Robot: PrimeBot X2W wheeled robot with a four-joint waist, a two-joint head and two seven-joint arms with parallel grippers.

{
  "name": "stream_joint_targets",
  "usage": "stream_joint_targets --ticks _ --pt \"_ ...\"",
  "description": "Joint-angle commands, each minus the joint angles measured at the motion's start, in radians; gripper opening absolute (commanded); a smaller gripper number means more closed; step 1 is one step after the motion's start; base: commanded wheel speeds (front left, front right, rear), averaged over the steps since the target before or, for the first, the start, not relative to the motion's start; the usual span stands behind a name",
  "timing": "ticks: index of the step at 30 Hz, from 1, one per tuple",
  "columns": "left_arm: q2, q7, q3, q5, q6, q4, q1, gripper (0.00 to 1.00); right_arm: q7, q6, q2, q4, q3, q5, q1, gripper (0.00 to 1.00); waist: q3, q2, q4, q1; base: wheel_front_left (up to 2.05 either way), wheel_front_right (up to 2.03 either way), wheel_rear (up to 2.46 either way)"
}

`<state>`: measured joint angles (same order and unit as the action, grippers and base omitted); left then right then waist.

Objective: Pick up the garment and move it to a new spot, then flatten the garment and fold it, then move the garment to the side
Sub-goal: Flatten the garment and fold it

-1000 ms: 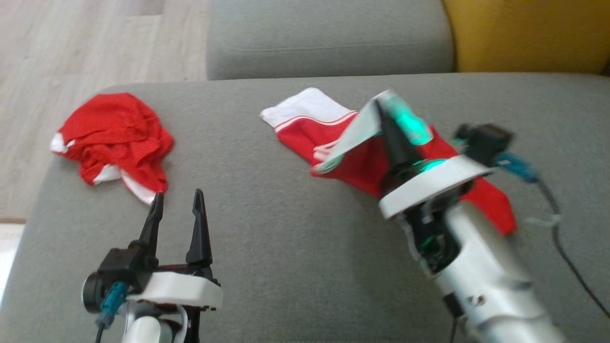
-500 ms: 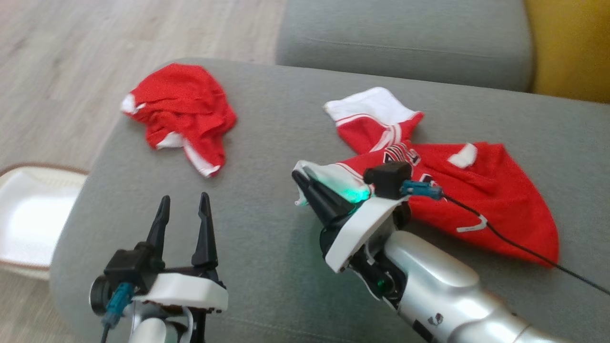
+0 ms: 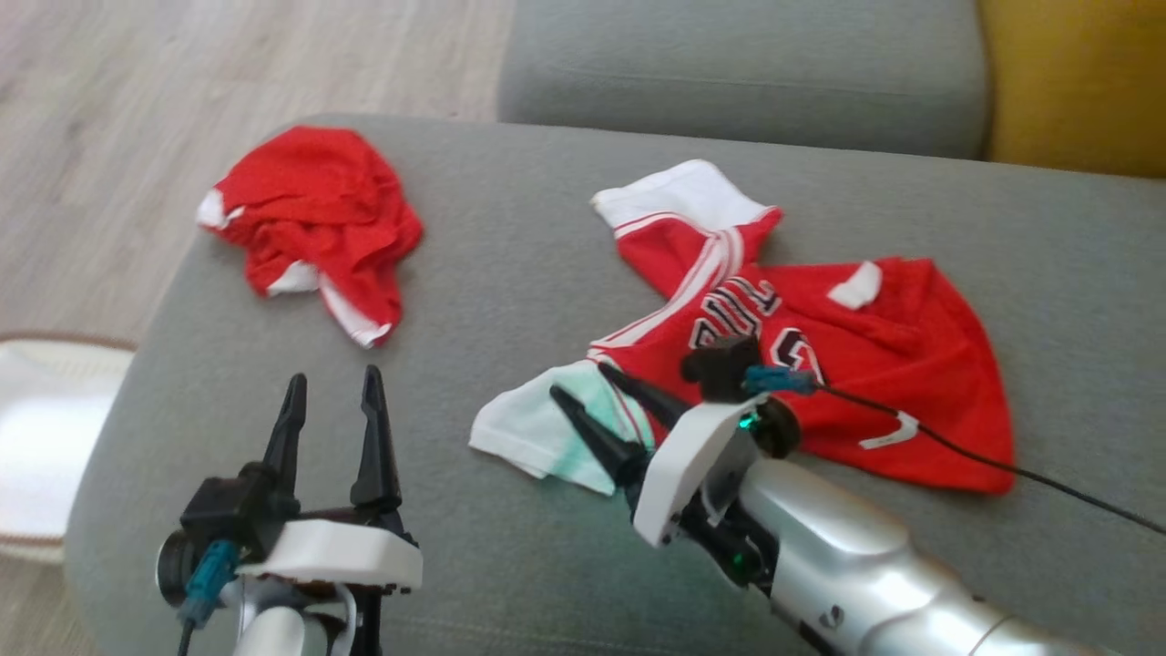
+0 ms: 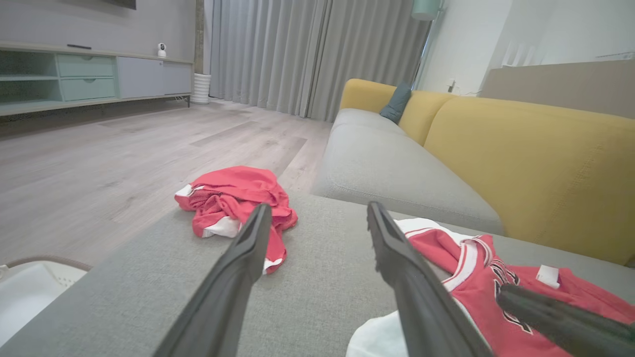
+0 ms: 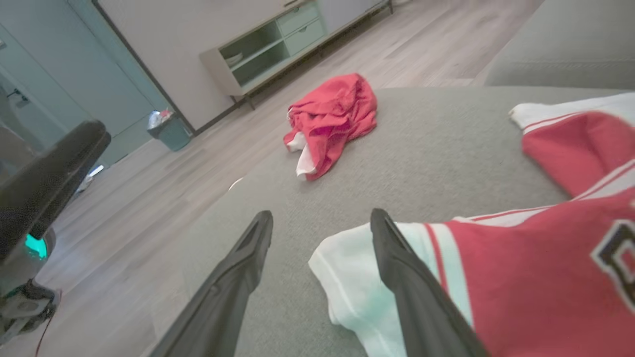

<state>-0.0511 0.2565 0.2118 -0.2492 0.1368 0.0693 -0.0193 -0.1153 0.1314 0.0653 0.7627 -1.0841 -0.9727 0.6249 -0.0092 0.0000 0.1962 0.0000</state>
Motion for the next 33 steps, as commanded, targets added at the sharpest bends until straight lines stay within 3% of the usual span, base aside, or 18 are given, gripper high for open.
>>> stream_joint_targets --ticks 1,5,11,17,24,28,33 --pt "0.001 0.005 -0.036 -0.001 0.001 -0.035 0.031 1.00 -0.020 -0.001 -0.015 -0.021 0.018 0.008 0.034 1.00 -0.011 0.0000 -0.029 0.0000 0.00 0.00 0.00" --pt "0.001 0.005 -0.040 -0.003 0.004 -0.043 0.027 1.00 -0.086 -0.001 -0.015 0.010 0.087 0.030 0.040 1.00 -0.024 0.0000 -0.084 0.0000 0.00 0.00 0.00" --pt "0.001 0.005 -0.047 -0.015 0.009 -0.050 0.016 1.00 -0.145 -0.001 -0.015 0.105 0.355 0.177 0.018 1.00 -0.025 0.0000 -0.165 0.0000 0.00 0.00 0.00" --pt "0.001 0.005 -0.057 -0.023 0.007 -0.044 0.010 1.00 -0.146 -0.001 0.030 -0.076 0.725 0.430 -0.165 1.00 -0.015 0.0000 -0.210 0.0000 0.00 0.00 0.00" --pt "0.001 0.005 -0.070 -0.039 -0.002 0.009 0.001 1.00 -0.146 -0.001 -0.005 -0.296 1.029 0.606 -0.424 1.00 -0.003 0.0000 -0.235 0.0000 0.00 0.00 0.00" --pt "0.001 0.005 -0.085 -0.045 -0.006 0.028 -0.010 1.00 -0.146 -0.001 -0.014 -0.372 1.103 0.624 -0.505 1.00 0.006 0.0000 -0.246 0.0000 0.00 0.00 0.00" --pt "0.001 0.005 -0.084 -0.040 -0.021 0.042 -0.008 1.00 -0.146 -0.001 -0.015 -0.424 1.093 0.603 -0.524 1.00 0.017 0.0000 -0.256 0.0000 0.00 0.00 0.00"
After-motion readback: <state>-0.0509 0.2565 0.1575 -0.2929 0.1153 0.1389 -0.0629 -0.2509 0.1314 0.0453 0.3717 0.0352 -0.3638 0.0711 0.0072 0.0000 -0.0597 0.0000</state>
